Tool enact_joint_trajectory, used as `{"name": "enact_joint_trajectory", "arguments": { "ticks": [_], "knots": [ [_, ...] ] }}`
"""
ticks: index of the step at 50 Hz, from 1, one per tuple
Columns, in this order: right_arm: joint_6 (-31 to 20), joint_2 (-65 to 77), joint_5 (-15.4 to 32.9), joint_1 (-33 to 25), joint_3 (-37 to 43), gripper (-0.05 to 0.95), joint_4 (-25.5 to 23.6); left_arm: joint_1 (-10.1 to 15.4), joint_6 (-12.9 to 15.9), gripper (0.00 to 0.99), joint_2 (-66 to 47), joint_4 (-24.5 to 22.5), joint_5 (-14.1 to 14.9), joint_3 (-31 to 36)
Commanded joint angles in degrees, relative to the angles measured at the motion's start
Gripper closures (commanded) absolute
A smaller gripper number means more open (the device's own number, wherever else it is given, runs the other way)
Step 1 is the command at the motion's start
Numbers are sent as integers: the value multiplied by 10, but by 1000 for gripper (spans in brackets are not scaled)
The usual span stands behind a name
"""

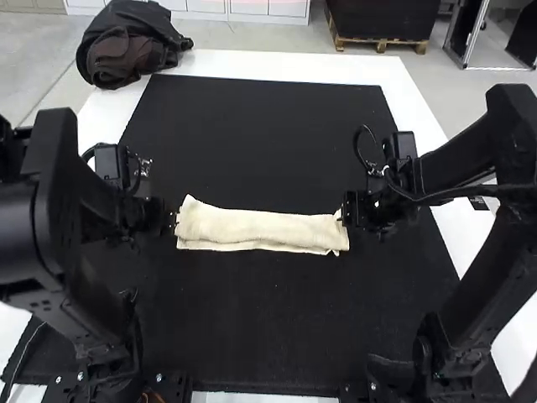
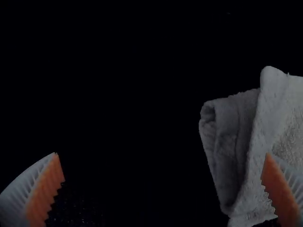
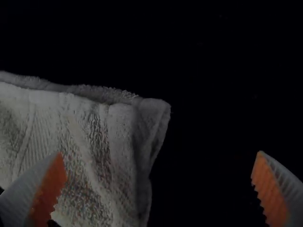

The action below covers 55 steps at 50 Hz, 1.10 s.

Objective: Fold the towel.

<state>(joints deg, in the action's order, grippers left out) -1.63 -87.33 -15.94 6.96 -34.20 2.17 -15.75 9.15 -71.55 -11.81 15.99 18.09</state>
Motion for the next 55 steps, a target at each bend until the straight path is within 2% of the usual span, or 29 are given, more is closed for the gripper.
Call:
{"name": "enact_joint_trajectory", "arguments": {
  "ticks": [1, 21, 38, 55],
  "knots": [
    [15, -9, -17, -1, -7, 0, 3, -2, -5, 25, 14, -1, 15, 5],
    [32, -58, -19, 30, -17, 0, 33, -2, -36, 25, 17, 3, 14, 16],
    [60, -81, -17, 67, -25, -2, 59, -2, -38, 26, 17, 7, 13, 16],
    [59, -123, -15, 75, -25, 3, 83, -4, -38, 26, 32, 18, 13, 16]
  ]
}}
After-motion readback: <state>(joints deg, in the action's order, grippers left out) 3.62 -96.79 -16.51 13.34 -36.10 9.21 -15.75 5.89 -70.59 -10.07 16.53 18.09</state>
